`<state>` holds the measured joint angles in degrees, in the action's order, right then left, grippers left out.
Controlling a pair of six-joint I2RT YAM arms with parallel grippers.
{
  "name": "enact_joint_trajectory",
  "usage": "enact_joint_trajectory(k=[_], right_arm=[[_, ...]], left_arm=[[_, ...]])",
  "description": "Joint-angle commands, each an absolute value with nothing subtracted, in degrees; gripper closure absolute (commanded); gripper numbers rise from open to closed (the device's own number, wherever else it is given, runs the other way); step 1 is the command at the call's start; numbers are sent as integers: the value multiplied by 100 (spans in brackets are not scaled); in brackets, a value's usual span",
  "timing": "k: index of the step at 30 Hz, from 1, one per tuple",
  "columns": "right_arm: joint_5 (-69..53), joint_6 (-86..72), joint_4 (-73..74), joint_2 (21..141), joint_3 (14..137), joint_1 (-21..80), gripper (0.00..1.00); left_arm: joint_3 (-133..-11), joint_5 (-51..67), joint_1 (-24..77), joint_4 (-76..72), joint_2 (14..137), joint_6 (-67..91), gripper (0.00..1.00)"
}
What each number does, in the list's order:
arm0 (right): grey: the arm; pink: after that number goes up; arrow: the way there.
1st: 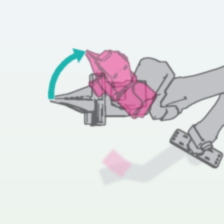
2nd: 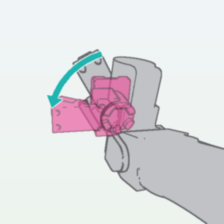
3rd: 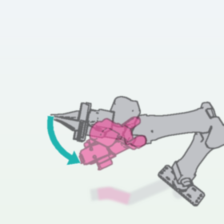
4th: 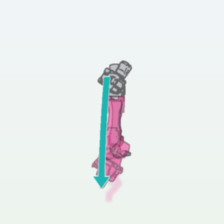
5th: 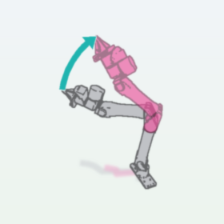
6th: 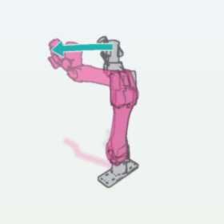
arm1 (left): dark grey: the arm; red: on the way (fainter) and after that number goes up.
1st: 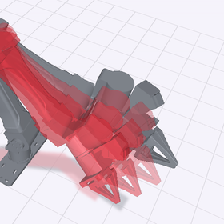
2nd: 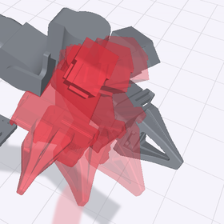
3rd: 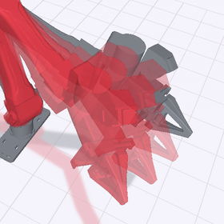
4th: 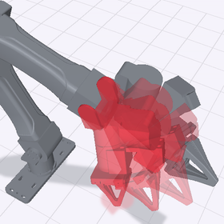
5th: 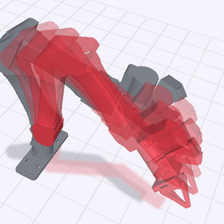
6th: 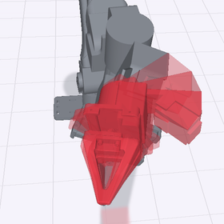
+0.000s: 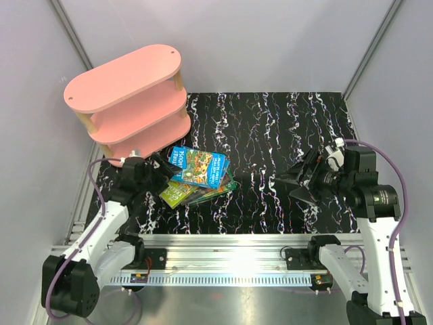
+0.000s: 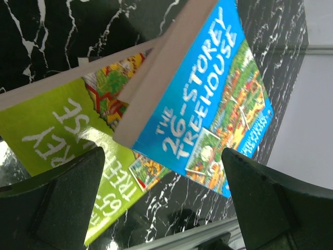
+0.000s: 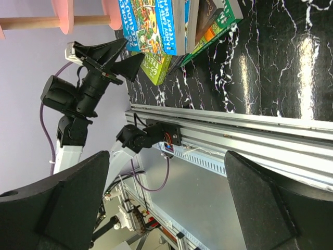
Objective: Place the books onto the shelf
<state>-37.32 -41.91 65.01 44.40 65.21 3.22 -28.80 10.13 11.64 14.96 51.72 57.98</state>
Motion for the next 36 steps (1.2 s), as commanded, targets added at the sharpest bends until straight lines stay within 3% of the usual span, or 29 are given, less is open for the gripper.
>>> enact_joint_trajectory(k=[1,12,15,19,23,29,31,36], right_arm=[[-3578,-3938,6398,4526,6820,378,0],[-3401,-3683,6556,4825,7084,404,0],[-3375,-3665,6557,4843,7102,413,0],[-3357,-3656,6539,4852,7110,404,0],[-3349,-3674,6513,4843,7084,404,0],[-3375,-3744,6469,4799,7014,431,0],[-3392,-3797,6443,4764,6996,440,0],[-3471,-3920,6355,4615,6882,466,0]], left_arm=[[-2725,738,1195,643,5370,5932,1],[-2751,685,1239,18,6319,5906,1],[-2795,738,1265,-104,6451,5845,6],[-2716,843,1283,-272,6504,5783,27],[-2637,966,1301,-316,6504,5696,56],[-2689,976,1301,-27,6267,5485,82],[-2777,932,1301,280,6083,5397,98],[-2900,765,1310,965,5652,5230,100]])
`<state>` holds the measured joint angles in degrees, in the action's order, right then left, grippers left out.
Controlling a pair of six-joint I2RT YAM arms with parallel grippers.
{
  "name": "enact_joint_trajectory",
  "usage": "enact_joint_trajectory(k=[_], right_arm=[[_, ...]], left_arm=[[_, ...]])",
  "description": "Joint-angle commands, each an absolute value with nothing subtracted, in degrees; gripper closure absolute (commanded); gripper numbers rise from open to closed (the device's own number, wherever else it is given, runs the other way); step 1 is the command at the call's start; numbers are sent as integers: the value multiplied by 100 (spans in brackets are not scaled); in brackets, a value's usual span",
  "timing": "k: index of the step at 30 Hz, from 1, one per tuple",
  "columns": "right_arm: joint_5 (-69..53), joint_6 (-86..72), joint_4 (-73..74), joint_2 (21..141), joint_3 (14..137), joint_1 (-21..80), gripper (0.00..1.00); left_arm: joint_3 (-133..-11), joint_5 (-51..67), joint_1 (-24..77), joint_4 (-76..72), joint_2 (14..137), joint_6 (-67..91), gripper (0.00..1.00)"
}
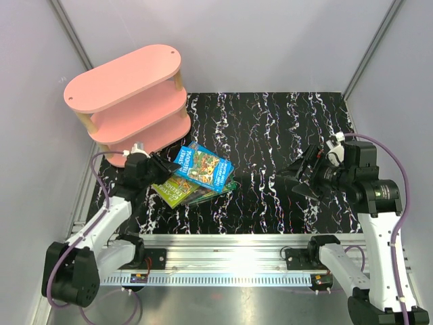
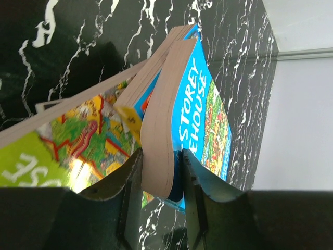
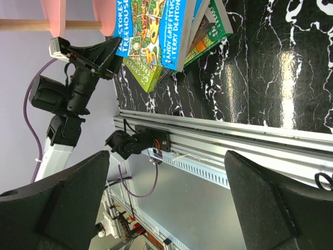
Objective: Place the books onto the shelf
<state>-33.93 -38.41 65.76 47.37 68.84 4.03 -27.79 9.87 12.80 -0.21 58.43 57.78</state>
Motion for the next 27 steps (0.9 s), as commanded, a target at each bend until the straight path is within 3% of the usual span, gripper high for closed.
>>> enact_joint_trajectory(k=[1,21,27], right_arm=[[-3489,-3955,6328,4579,6847,466,0],[-3840,-4552,5985,3560,6117,677,0],[-3999,-4614,6055,3533,6284,852,0]], left_arm=[[-2926,747,1310,1062,5512,5203,100],[-3655,-139,1310,4525,2524,5221,100],[-4192,-351,1310,4878,2469,5378,100]])
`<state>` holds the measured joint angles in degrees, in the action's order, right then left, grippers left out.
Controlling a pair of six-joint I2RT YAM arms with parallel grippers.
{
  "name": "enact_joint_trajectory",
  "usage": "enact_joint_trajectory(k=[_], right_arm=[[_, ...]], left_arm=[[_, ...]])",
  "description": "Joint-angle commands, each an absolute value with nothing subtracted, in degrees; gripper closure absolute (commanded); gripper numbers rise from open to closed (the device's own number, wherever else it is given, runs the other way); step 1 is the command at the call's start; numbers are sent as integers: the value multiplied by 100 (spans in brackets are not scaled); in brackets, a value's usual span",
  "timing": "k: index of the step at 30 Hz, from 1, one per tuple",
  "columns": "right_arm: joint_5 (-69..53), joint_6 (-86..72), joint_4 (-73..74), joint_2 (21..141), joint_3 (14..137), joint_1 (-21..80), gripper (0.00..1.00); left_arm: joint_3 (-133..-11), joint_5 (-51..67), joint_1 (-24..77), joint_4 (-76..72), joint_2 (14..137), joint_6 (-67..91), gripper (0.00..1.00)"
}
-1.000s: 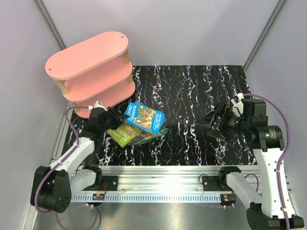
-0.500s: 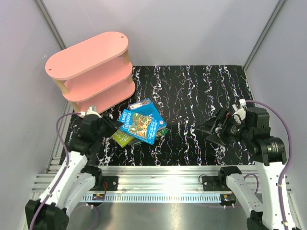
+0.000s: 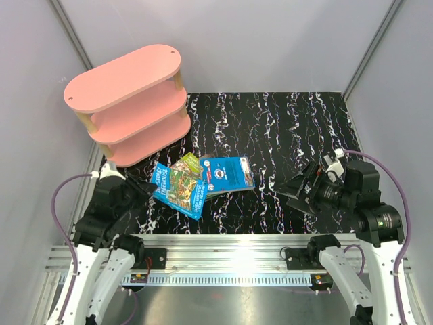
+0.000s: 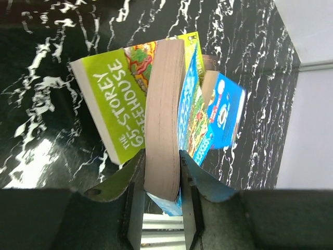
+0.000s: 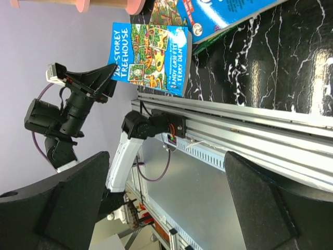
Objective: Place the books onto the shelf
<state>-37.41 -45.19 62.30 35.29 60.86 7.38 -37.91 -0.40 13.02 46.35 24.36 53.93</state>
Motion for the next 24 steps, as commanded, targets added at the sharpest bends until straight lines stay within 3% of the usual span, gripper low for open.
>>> enact_joint_trajectory(k=[1,9,13,24], right_arm=[[-4043,-4614,6090,3559,6467,879,0],[-3911,-4228,6670,4166,7978,1362,0],[-3902,-4166,6706,4149,8148,1564,0],[-2857,-3349,6829,4578,8735,2118,0]], left_arm=[[-4358,-421,1310,4878,2505,5405,100],[-5053,-747,1301,4737,2742,5809,100],[-5247,-835,1310,4615,2786,5950,100],[-4921,-387,1310,2646,3522,5599,100]])
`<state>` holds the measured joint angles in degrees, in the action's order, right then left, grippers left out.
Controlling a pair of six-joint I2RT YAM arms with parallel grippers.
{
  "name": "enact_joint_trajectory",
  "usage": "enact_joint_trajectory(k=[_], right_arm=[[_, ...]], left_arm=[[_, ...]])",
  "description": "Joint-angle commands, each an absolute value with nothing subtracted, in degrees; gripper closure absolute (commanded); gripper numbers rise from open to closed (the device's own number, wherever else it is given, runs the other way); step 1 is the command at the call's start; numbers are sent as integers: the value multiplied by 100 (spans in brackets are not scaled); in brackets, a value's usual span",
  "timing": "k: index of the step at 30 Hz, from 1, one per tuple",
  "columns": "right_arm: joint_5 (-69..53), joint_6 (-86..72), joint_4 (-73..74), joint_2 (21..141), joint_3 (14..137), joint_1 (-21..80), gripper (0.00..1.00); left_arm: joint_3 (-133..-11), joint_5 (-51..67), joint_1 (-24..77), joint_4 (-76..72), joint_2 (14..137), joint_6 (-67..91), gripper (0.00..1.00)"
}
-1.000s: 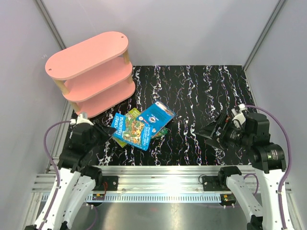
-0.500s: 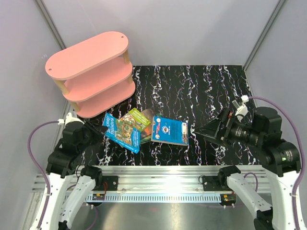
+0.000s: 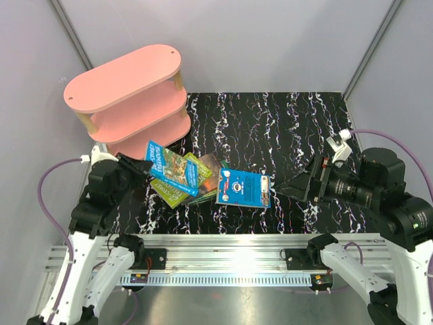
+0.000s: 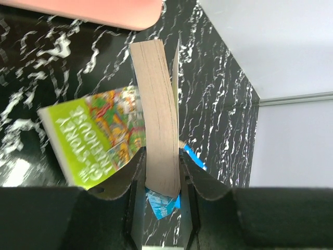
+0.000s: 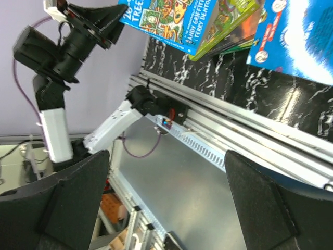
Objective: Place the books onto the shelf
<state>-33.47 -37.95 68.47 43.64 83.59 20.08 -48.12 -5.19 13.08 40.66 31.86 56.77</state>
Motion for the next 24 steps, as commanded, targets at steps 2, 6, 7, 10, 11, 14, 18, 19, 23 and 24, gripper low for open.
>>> enact_joint_trajectory(k=[2,6,7,10,11,14,18,19,23,24], right_arm=[[-2673,-3156,6882,4693,8815,2258,0],[-2163,-2840,6987,4904,9113,2495,0],[-2084,-2726,7022,5026,9184,2513,0],[-1820,-2532,7014,5202,9377,2628,0],[-1671,-2488,7031,5247,9430,2663,0],[-1399,-2329,7058,5370,9597,2777,0],[-1126,-2180,7093,5484,9703,2883,0],[-1090,-2127,7110,5528,9721,2900,0],[-871,-2039,7154,5572,9738,2953,0],[-844,-2030,7163,5564,9730,2953,0]], left_arm=[[-4931,-430,1309,2094,3673,5555,100],[-4659,-676,1144,1013,3972,5799,100],[-4589,-607,1056,541,4034,5879,100],[-4290,-352,713,-408,4323,6239,100],[-4106,-291,660,-665,4472,6310,100],[-3842,-211,457,-1483,4727,6678,100],[-3508,-88,81,-2327,4939,6977,100],[-3437,-27,10,-2703,4974,7039,100],[-3226,588,-518,-3497,5290,7496,100],[-3226,693,-666,-3568,5317,7532,100]])
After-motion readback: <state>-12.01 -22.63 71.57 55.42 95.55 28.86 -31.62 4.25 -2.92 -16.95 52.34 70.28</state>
